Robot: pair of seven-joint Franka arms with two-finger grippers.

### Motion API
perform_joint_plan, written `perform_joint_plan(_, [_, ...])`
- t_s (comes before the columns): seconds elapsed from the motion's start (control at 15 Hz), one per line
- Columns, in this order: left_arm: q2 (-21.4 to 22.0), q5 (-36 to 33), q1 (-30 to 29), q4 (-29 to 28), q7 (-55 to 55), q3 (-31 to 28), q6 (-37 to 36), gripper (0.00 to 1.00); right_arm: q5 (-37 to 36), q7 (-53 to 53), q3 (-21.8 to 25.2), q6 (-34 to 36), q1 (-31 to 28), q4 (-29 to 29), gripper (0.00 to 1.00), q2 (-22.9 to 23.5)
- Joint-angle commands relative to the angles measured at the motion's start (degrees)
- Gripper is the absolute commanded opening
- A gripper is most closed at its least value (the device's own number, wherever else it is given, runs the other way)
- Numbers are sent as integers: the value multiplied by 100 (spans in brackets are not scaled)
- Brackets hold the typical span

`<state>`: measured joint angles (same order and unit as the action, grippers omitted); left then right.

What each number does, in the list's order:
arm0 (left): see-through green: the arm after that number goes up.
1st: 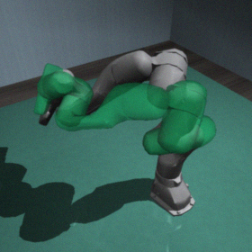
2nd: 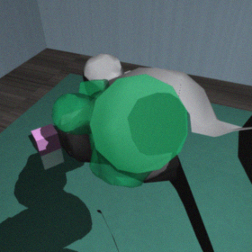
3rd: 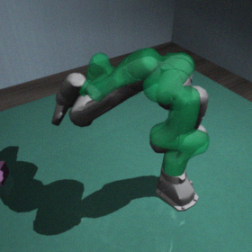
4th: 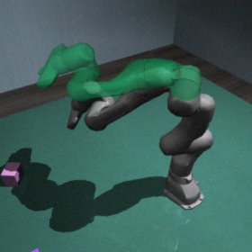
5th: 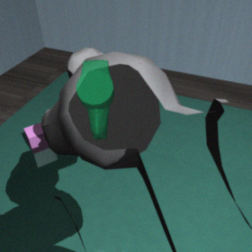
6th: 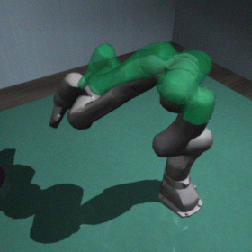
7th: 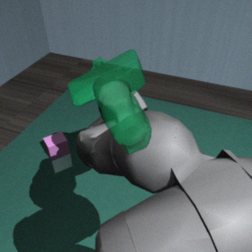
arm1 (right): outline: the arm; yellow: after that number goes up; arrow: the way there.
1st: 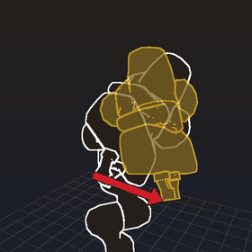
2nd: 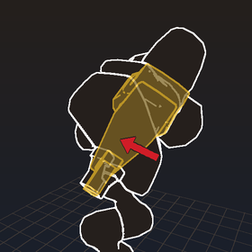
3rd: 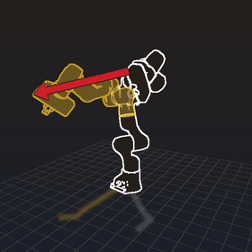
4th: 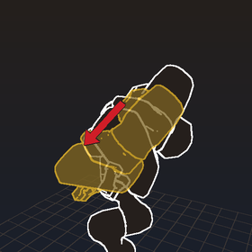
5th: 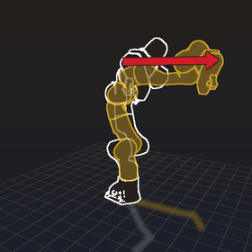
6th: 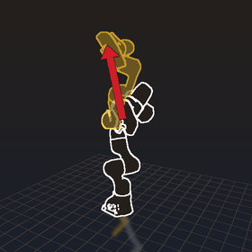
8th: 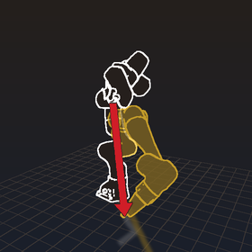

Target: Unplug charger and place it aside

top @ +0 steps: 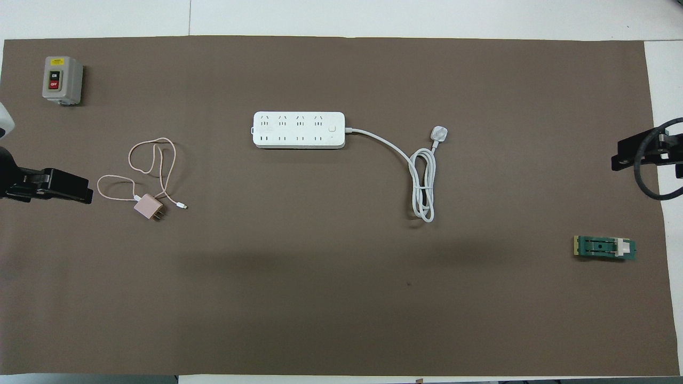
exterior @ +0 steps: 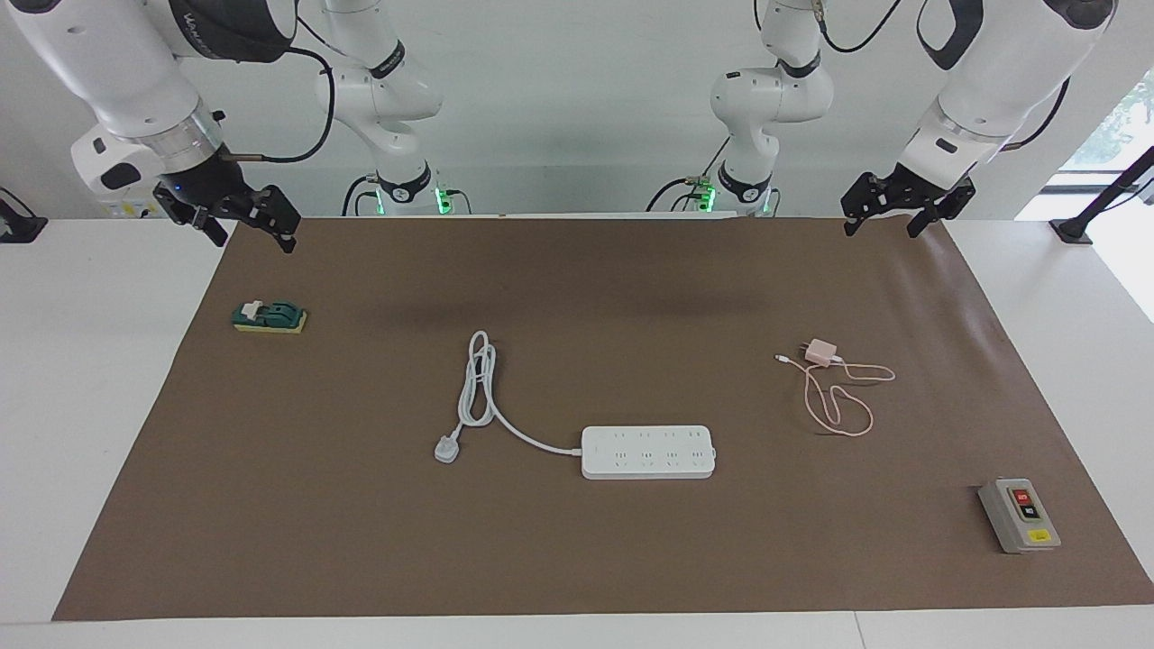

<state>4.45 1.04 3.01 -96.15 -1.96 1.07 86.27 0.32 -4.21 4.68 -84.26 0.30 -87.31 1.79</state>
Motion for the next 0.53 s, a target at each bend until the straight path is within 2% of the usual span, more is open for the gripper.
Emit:
perform_joint_plan(0.0, [135, -95, 76, -159, 20, -63, 145, 100, -23, 88, -82, 76, -92, -49, 100, -91])
perform_joint_plan(0.47, [127, -95, 33, -141, 11, -72, 136, 100, -23, 96, -82, 85, -92, -58, 100, -91])
